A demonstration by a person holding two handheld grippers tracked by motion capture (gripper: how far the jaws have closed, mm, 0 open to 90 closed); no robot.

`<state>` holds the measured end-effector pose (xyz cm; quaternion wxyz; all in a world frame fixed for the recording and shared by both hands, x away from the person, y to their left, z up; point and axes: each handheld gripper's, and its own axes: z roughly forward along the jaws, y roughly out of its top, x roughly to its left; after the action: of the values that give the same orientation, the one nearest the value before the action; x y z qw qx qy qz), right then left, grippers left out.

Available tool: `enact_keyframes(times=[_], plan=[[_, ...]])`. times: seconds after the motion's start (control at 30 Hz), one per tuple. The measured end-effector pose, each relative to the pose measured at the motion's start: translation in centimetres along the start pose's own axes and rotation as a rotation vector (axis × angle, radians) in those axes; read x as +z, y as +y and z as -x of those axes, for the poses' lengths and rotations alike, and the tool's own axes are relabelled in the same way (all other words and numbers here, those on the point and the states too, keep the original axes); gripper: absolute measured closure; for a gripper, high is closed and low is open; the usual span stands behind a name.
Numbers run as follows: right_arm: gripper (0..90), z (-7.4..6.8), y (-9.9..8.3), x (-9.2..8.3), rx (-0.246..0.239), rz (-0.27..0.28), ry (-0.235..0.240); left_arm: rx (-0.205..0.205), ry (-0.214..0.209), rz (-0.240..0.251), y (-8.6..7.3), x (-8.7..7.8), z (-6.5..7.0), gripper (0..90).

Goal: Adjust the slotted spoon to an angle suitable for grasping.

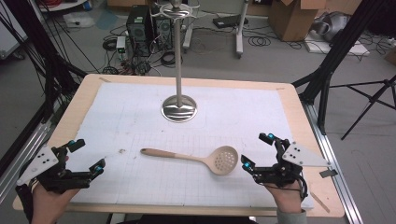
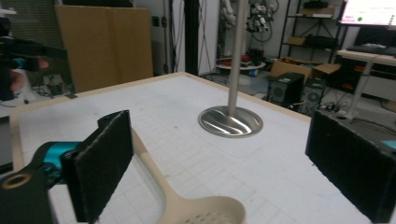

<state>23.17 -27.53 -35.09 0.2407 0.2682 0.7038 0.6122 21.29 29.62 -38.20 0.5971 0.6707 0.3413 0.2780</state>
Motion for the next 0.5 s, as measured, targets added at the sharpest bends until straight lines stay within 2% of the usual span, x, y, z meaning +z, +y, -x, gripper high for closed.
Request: enact_keyframes(times=[0.03, 0.1, 0.23, 0.33, 0.4, 0.43, 0.5], plan=[[15.3, -0.2, 0.2, 0.3, -0.003, -0.008, 0.020, 0.000, 0.001, 0.000, 0.0, 0.0, 0.0, 1.8], [15.6, -0.3, 0.3, 0.4, -0.002, -0.008, 0.027, -0.001, 0.000, -0.001, 0.0, 0.0, 0.1, 1.8], [25.7, -0.7, 0.5, 1.0, -0.003, -0.020, 0.063, 0.003, -0.004, -0.007, 0.0, 0.1, 0.2, 1.8], [35.2, -1.1, 0.7, 1.9, -0.026, -0.055, 0.105, 0.002, -0.007, -0.009, -0.1, 0.2, 0.3, 1.8], [41.0, -1.2, 0.7, 2.3, -0.035, -0.061, 0.113, 0.003, -0.009, -0.013, -0.1, 0.2, 0.3, 1.8], [46.1, -1.6, 0.8, 2.9, -0.048, -0.080, 0.135, 0.002, -0.010, -0.013, -0.1, 0.3, 0.3, 1.8], [49.2, -1.7, 0.9, 3.3, -0.054, -0.089, 0.145, 0.003, -0.013, -0.016, -0.2, 0.3, 0.4, 1.8]])
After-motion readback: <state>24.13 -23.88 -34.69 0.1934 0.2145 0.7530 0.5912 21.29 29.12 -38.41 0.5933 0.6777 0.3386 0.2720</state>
